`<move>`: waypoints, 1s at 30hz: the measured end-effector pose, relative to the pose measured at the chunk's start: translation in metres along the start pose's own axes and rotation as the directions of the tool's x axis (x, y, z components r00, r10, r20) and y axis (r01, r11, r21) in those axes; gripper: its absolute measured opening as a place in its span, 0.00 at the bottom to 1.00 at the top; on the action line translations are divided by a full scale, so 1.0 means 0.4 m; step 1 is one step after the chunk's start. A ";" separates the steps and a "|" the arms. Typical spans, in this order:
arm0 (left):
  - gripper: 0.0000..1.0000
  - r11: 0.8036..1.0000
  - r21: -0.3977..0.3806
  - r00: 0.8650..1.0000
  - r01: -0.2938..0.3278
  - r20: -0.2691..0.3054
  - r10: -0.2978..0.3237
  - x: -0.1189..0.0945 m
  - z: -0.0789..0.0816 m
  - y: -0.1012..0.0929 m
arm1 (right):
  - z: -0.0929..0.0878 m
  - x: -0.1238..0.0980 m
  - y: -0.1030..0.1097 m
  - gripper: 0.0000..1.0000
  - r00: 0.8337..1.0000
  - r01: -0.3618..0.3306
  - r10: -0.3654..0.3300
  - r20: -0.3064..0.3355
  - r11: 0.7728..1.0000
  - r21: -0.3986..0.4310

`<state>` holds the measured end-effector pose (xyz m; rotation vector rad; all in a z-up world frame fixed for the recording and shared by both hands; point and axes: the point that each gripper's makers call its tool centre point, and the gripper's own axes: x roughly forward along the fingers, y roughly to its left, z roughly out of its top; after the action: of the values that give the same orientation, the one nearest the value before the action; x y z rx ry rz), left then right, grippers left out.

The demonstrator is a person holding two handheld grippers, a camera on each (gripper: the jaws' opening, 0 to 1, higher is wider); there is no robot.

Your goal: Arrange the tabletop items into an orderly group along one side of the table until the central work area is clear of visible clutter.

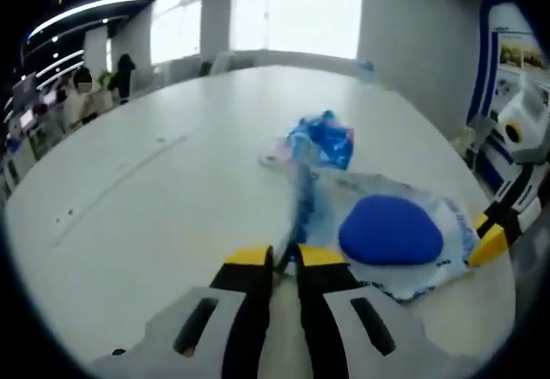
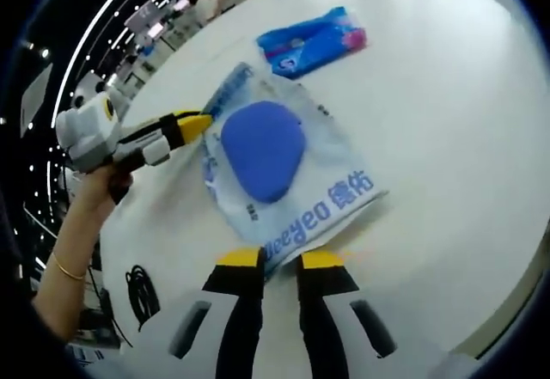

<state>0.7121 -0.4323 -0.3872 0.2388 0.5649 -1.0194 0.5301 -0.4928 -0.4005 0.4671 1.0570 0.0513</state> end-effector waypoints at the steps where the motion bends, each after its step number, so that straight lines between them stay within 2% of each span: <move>1: 0.05 1.000 0.000 1.000 0.001 0.000 -0.001 -0.002 0.000 -0.001 | 0.000 0.000 0.001 0.14 1.000 -0.003 0.003 0.000 1.000 0.002; 5: 0.03 1.000 0.004 1.000 -0.007 -0.007 0.007 -0.007 0.001 -0.002 | -0.001 0.000 0.011 0.07 1.000 -0.031 0.031 -0.006 1.000 0.006; 16: 0.00 0.997 0.062 0.998 -0.043 -0.040 0.046 -0.045 0.003 -0.007 | -0.004 -0.008 0.031 0.04 0.998 -0.058 0.057 -0.014 0.996 -0.068; 21: 0.00 0.997 0.050 0.997 -0.058 -0.048 0.060 -0.084 -0.004 0.009 | 0.000 -0.012 0.044 0.03 0.997 -0.077 0.076 -0.013 0.993 -0.095; 30: 0.00 0.995 0.025 0.995 -0.098 -0.023 0.098 -0.156 0.006 0.019 | 0.040 -0.034 0.052 0.02 0.998 -0.046 0.054 0.033 0.975 -0.217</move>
<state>0.6946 -0.3835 -0.3514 0.2972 0.5582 -0.9294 0.5406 -0.4831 -0.3749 0.2961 0.9891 0.1996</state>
